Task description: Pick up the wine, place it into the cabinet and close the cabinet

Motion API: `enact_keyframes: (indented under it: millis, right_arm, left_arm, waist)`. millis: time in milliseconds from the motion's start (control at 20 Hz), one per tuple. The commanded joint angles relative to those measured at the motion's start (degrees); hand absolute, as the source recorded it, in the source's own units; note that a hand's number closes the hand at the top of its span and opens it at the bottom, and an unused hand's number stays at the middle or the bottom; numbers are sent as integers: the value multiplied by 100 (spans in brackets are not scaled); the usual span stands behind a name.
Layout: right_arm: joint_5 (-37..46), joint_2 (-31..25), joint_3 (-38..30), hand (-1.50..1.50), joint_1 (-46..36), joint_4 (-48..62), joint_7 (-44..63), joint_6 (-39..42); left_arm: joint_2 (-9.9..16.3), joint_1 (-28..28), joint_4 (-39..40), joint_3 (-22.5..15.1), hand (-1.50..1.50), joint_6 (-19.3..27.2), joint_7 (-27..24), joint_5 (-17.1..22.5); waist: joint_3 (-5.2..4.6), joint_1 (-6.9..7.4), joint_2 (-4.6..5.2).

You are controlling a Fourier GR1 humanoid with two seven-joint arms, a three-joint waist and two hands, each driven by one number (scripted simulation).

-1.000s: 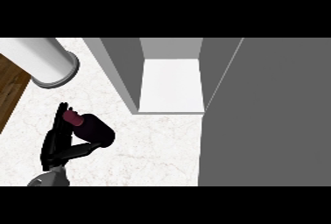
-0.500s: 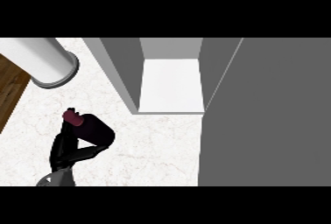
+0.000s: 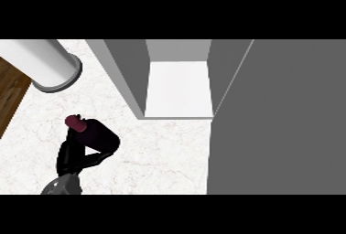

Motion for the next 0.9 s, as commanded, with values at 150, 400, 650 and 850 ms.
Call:
enact_keyframes:
  millis: [150, 400, 650, 850]
  right_arm:
    - [224, 160, 314, -150, 233, -410, 150, -78]
    - [-255, 49, -120, -150, 552, -443, -126, 176]
    - [-447, -191, -447, -150, 52, -75, -3, 228]
    - [235, 135, 255, -150, -283, -255, 402, -261]
  left_arm:
    - [-131, -144, 595, -57, -150, -206, -516, 69]
    - [-47, -328, 859, -46, 150, -333, -630, 140]
    - [94, -648, 1712, -3, 150, -594, -1013, 59]
    - [218, -755, 1840, -39, 150, -748, -1143, 17]
  waist:
    - [1, 6, -7]
    - [3, -1, -8]
    - [-1, -21, 5]
    - [-4, -12, 7]
